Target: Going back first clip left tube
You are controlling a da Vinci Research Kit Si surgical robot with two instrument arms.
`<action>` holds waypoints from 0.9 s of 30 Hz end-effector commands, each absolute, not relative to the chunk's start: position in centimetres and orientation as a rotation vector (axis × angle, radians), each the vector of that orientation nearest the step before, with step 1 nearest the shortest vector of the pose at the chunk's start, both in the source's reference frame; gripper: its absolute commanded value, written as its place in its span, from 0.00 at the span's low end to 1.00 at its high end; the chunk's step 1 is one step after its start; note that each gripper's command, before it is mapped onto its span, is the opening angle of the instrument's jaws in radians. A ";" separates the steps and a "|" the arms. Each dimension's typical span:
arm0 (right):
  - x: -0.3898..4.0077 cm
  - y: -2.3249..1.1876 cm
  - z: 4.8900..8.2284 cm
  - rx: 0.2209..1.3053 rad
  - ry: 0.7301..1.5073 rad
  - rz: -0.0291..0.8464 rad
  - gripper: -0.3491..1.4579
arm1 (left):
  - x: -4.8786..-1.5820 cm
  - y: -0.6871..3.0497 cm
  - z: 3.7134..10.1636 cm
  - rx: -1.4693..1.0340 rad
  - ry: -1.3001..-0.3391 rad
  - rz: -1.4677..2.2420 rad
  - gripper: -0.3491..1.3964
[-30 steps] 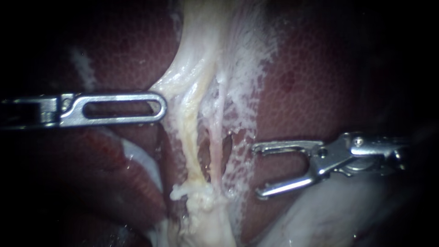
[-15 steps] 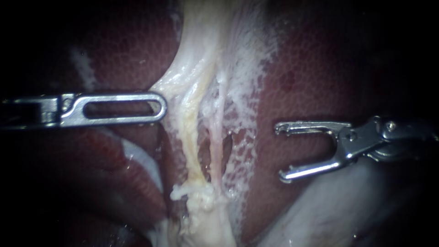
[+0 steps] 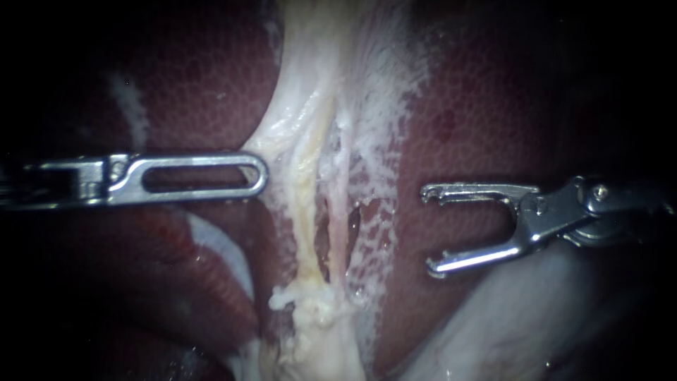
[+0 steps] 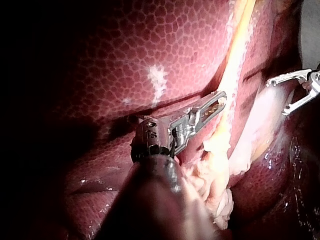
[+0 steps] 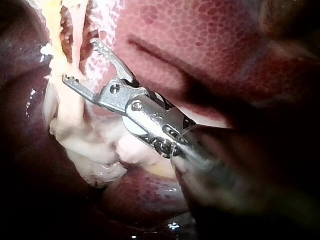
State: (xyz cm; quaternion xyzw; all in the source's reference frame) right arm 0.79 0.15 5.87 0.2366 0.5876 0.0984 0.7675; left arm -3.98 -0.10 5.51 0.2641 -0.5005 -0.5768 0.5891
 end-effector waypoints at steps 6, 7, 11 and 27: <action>0.77 0.13 5.84 0.503 1.281 0.194 0.52 | -4.03 -0.16 5.65 0.619 -1.153 -1.347 0.00; 0.77 0.13 5.83 0.503 1.281 0.194 0.52 | -4.03 -0.17 5.66 0.621 -1.150 -1.345 0.00; 0.77 0.13 5.79 0.501 1.283 0.189 0.52 | -4.06 -0.19 5.70 0.627 -1.150 -1.345 0.00; 0.74 0.14 5.75 0.496 1.286 0.180 0.52 | -4.09 -0.23 5.74 0.629 -1.144 -1.346 0.00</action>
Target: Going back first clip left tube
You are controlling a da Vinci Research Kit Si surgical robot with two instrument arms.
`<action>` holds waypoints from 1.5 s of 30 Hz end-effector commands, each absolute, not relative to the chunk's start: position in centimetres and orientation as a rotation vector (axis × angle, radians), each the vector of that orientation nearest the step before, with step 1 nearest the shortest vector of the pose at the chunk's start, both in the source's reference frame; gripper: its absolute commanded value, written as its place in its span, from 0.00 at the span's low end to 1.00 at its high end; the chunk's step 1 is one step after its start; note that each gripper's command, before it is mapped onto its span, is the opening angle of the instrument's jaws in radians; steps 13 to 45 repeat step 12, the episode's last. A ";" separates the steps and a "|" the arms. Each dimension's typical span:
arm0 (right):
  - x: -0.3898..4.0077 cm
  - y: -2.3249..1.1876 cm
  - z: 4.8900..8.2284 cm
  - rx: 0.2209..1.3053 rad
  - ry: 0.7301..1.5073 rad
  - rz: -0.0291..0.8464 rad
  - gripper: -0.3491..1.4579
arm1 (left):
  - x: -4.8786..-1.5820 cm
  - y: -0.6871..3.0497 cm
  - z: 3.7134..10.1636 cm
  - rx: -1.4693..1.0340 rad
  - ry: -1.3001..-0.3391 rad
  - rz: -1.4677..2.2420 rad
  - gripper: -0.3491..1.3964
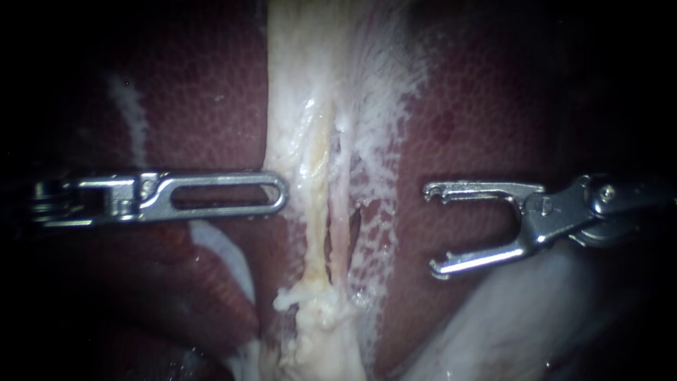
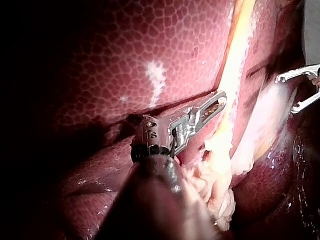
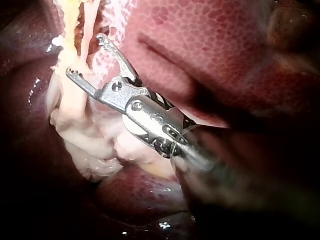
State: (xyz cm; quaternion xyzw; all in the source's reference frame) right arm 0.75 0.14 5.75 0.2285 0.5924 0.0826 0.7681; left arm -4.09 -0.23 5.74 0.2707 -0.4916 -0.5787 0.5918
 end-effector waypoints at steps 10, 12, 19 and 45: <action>0.74 0.13 5.74 0.496 1.286 0.180 0.52 | -4.10 -0.23 5.74 0.632 -1.144 -1.345 0.00; 0.74 0.13 5.74 0.496 1.286 0.179 0.52 | -4.11 -0.23 5.73 0.632 -1.144 -1.345 0.00; 0.74 0.13 5.74 0.496 1.286 0.179 0.52 | -4.11 -0.23 5.73 0.632 -1.144 -1.345 0.00; 0.74 0.13 5.74 0.496 1.286 0.179 0.52 | -4.11 -0.23 5.73 0.632 -1.144 -1.345 0.00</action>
